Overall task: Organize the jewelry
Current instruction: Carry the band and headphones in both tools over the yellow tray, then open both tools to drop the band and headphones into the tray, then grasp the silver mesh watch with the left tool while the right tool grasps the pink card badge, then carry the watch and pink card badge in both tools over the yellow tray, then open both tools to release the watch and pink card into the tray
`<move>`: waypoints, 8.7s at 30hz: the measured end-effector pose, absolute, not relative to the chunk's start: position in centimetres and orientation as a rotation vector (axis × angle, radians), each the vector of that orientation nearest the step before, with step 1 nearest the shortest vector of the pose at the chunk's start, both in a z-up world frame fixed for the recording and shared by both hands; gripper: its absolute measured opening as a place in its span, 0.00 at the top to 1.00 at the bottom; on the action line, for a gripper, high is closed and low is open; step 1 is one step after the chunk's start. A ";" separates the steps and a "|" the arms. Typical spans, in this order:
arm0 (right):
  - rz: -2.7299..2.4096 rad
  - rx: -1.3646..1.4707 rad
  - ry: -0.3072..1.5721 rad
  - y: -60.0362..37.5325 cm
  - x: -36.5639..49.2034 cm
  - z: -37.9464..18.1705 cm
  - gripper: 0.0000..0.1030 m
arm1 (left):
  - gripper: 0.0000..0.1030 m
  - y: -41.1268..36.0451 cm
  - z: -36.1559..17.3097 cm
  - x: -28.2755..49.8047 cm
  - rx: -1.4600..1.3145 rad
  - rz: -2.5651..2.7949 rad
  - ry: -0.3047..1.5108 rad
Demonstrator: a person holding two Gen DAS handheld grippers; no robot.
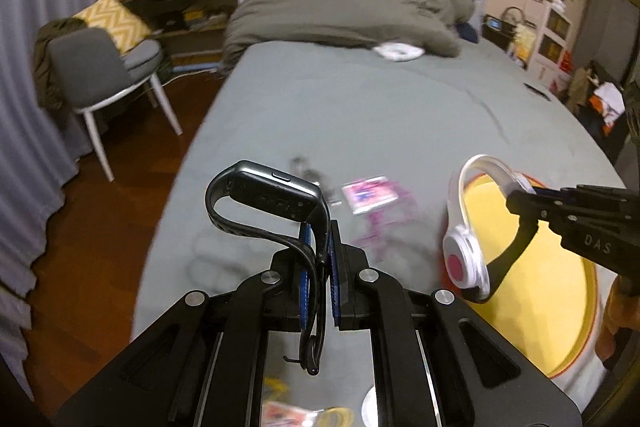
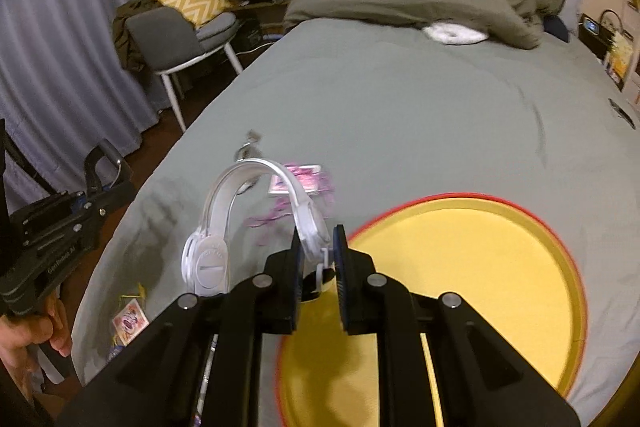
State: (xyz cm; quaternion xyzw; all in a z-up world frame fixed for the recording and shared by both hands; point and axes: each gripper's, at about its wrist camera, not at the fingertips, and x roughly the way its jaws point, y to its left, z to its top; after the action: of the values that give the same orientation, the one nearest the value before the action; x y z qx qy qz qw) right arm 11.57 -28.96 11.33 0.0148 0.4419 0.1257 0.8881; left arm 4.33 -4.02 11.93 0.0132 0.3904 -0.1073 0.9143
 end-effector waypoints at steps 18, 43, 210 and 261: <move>0.042 0.143 0.954 -46.6 10.1 8.6 0.86 | 0.92 -28.7 7.8 3.2 0.178 -0.547 0.862; 0.002 0.149 1.090 -52.5 9.8 1.4 0.64 | 0.65 -35.4 0.7 3.4 0.369 -0.598 0.988; 0.179 -0.007 0.792 -41.9 2.8 17.6 0.37 | 0.75 -25.1 8.5 -3.1 0.160 -0.592 0.915; 0.074 0.104 1.035 -50.9 1.1 4.4 0.17 | 0.22 -28.9 6.7 -4.3 0.290 -0.617 0.850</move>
State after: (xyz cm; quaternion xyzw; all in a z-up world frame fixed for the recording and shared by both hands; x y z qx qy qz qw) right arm 1.10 -50.88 4.44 0.0498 0.4945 0.0351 0.8670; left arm -4.32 -28.91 6.71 0.1380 0.4043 -0.2934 0.8552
